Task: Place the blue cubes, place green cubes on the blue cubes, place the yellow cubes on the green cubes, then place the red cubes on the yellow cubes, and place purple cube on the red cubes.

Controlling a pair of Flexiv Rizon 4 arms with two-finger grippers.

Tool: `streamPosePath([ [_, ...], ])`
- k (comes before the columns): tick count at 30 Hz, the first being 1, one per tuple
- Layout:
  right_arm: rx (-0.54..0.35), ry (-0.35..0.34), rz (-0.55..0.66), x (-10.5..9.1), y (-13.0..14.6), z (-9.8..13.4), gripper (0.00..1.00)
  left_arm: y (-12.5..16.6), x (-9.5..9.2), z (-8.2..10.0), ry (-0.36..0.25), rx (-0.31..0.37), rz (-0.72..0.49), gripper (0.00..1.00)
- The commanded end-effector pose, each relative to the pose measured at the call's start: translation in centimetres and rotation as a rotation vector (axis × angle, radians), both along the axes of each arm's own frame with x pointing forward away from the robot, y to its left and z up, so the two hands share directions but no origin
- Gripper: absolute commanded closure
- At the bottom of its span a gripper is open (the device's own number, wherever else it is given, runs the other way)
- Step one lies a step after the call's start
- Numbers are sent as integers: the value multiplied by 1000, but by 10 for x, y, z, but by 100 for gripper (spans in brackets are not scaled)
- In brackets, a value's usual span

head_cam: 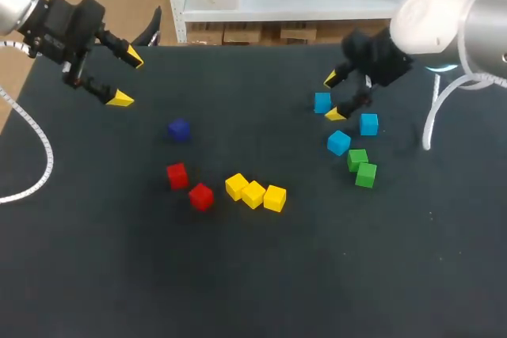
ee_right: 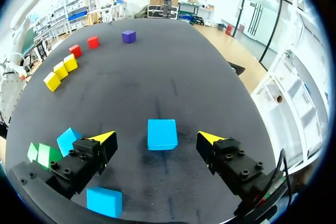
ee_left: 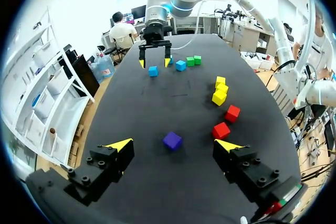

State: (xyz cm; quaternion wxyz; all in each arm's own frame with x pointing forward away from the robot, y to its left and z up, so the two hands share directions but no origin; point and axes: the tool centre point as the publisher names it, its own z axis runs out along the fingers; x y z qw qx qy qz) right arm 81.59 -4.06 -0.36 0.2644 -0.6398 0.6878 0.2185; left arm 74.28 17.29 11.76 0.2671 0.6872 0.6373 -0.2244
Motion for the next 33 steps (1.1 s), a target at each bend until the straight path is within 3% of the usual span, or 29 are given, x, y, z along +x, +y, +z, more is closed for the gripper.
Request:
streamPosePath([
  [1, 12, 12, 17, 8, -1, -1, 0, 1, 1, -1, -2, -2, -3, 0],
  [18, 13, 42, 36, 3, 5, -4, 0, 1, 1, -1, -2, -2, -3, 0],
  [20, 14, 43, 36, 3, 5, -5, 37, 1, 1, -1, -2, -2, -3, 0],
  [21, 15, 42, 37, 3, 6, -5, 51, 1, 1, -1, -2, -2, -3, 0],
  [27, 14, 39, 45, 3, 9, -5, 78, 1, 1, -1, -2, -2, -3, 0],
  [29, 16, 37, 46, 2, 9, -5, 100, 1, 1, -1, -2, -2, -3, 0],
  [33, 27, 24, 26, 1, 9, 2, 100, 1, 1, -1, -2, -2, -3, 0],
])
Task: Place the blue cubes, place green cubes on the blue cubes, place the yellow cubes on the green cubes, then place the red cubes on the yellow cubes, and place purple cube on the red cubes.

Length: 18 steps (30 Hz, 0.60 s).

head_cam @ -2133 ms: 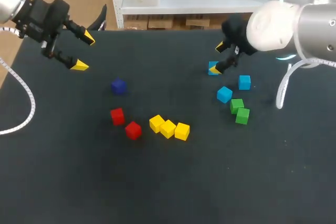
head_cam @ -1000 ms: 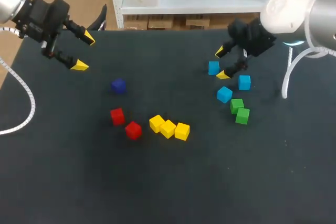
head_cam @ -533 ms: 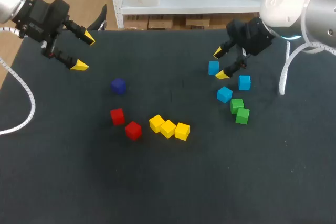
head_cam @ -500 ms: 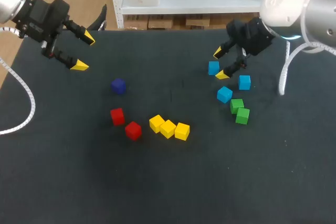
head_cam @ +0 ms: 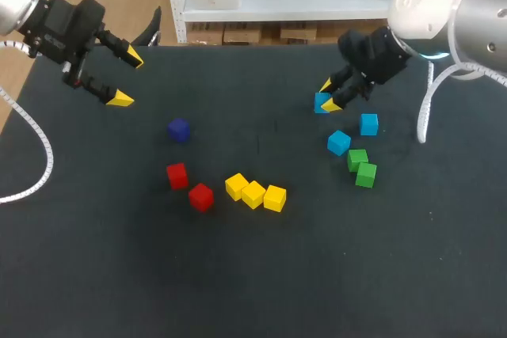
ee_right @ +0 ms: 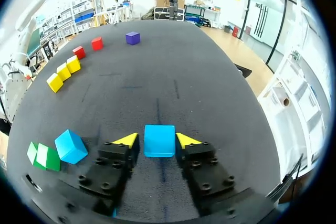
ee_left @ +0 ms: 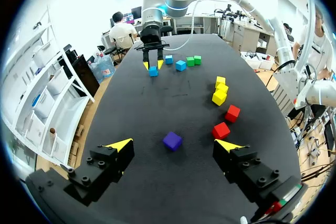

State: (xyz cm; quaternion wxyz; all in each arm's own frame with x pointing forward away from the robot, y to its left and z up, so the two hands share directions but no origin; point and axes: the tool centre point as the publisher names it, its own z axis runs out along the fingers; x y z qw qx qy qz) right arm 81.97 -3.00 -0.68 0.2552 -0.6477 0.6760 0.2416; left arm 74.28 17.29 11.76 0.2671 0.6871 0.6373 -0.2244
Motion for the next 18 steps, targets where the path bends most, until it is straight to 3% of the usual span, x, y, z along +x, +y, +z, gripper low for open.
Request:
streamPosePath([
  [1, 4, -19, -24, -4, -1, 8, 100, 1, 1, -1, -2, -2, -3, 0],
  [11, 31, -73, -107, -32, 10, 44, 100, 1, 1, -1, -2, -2, -3, 0],
  [18, 66, -57, -137, -67, 28, 54, 100, 1, 1, -1, -2, -2, -3, 0],
])
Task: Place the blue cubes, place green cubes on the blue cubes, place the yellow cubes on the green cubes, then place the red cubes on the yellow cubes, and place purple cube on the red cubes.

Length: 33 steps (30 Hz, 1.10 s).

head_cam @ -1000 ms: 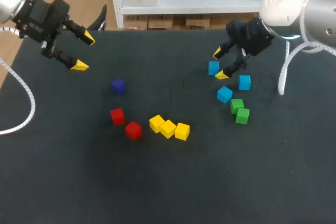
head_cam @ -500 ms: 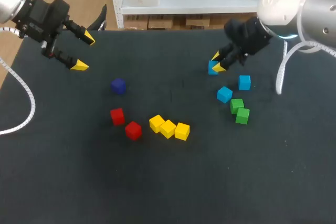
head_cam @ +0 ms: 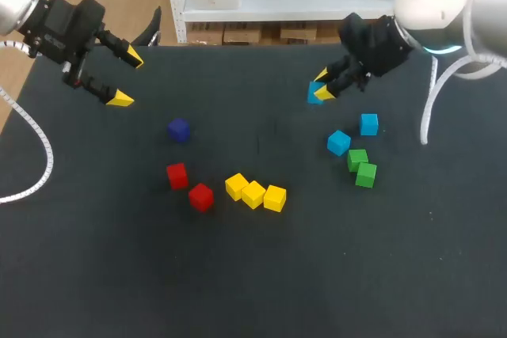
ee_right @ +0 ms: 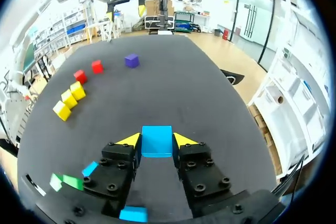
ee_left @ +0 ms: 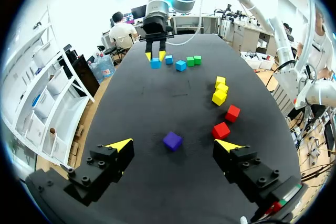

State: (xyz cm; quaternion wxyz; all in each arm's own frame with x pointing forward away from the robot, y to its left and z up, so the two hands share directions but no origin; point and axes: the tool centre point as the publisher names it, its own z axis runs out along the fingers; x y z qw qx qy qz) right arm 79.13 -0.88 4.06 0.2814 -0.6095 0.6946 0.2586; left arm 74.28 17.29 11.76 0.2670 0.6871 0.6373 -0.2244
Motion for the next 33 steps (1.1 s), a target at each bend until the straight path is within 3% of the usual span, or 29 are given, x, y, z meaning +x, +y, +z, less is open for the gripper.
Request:
streamPosePath([
  [1, 4, -61, -56, -44, 9, 7, 100, 1, 1, -1, -2, -2, -3, 0],
  [8, -1, -94, 28, -80, 33, -1, 100, 1, 1, -1, -2, -2, -3, 0],
  [18, -28, -110, 122, -100, 51, -12, 100, 1, 1, -1, -2, -2, -3, 0],
  [33, -37, -68, 123, -102, 64, -30, 100, 1, 1, -1, -2, -2, -3, 0],
])
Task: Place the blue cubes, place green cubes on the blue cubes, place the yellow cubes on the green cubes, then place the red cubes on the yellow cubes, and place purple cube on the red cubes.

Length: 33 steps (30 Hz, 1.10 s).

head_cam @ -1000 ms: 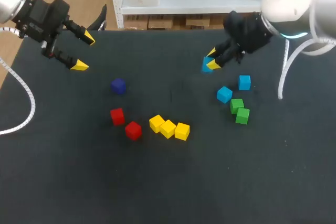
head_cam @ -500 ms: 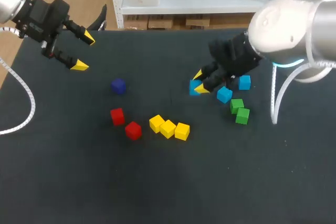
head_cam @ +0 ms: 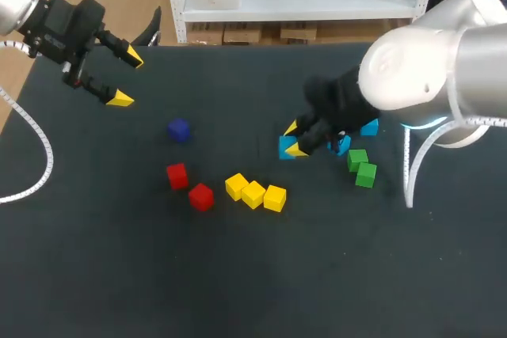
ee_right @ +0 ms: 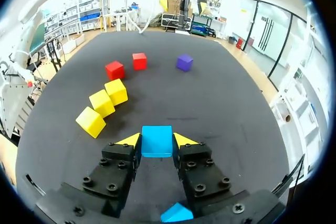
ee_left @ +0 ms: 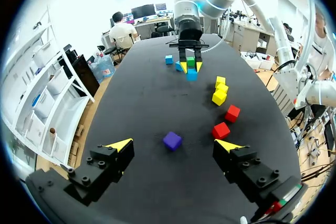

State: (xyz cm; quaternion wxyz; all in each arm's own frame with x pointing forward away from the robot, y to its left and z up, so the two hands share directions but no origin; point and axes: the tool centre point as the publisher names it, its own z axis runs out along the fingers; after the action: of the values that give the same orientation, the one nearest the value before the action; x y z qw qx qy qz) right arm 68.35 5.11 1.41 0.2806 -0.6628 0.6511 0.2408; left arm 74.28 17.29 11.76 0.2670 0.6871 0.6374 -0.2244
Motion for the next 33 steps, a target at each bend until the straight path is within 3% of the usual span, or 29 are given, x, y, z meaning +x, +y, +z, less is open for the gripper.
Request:
streamPosePath([
  [1, -9, 4, 8, 7, 5, -5, 100, 1, 1, -1, -2, -2, -3, 0],
  [14, -15, 38, 6, 17, 8, -14, 100, 1, 1, -1, -2, -2, -3, 0],
  [33, -33, 33, 6, 21, 5, -17, 100, 1, 1, -1, -2, -2, -3, 0],
])
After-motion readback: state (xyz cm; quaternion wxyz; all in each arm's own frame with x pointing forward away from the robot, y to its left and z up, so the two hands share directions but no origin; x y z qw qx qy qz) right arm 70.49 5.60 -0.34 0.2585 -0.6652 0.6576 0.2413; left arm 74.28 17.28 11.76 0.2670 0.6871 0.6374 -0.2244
